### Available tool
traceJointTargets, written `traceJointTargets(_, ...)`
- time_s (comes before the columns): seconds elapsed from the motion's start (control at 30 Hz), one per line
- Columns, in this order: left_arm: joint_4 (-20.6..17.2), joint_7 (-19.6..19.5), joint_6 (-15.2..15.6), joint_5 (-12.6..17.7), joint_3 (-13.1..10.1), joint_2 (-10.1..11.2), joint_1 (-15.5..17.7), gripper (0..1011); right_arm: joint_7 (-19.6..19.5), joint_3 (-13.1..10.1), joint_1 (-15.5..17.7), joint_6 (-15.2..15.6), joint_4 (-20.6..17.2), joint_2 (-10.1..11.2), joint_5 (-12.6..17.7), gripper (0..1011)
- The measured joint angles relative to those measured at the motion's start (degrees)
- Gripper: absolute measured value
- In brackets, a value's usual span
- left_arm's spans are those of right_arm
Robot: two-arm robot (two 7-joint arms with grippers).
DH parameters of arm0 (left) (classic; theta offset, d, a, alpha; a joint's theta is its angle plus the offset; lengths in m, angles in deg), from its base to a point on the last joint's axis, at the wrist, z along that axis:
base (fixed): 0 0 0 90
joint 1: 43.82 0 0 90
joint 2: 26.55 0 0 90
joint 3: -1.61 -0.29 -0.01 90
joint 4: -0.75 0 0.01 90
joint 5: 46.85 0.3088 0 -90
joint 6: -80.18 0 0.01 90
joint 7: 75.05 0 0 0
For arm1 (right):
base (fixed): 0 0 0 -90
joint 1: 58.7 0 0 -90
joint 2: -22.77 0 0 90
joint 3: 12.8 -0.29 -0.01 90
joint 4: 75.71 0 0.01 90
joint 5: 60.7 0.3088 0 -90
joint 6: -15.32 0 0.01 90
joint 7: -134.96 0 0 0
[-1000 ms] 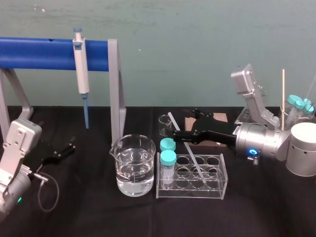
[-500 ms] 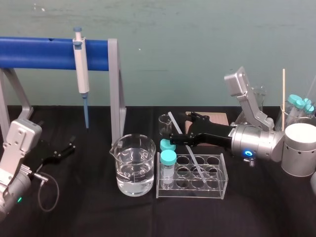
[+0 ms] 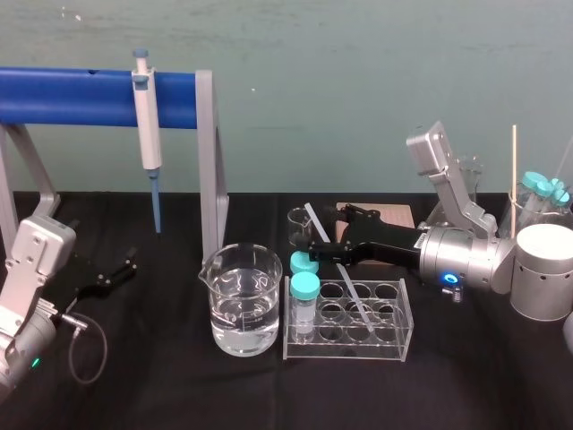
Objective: Pick up the stirring rod with one hand, then place it down.
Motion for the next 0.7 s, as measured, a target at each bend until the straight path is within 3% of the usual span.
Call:
traceJointTargets(0.3, 0.0, 0.0, 0.0, 0.0, 0.0, 0.0, 0.0, 1000, 0.0, 0.0, 0.0, 0.0, -0.1, 0.0, 0.1, 735)
traceJointTargets(0.33, 0.0, 0.0, 0.0, 0.0, 0.0, 0.0, 0.0, 1000, 0.0, 0.0, 0.0, 0.0, -0.1, 0.0, 0.1, 668)
traceJointTargets(0.7, 0.0, 0.0, 0.0, 0.0, 0.0, 0.0, 0.0, 1000, 0.0, -0.1, 0.0, 0.0, -0.1, 0.0, 0.1, 330)
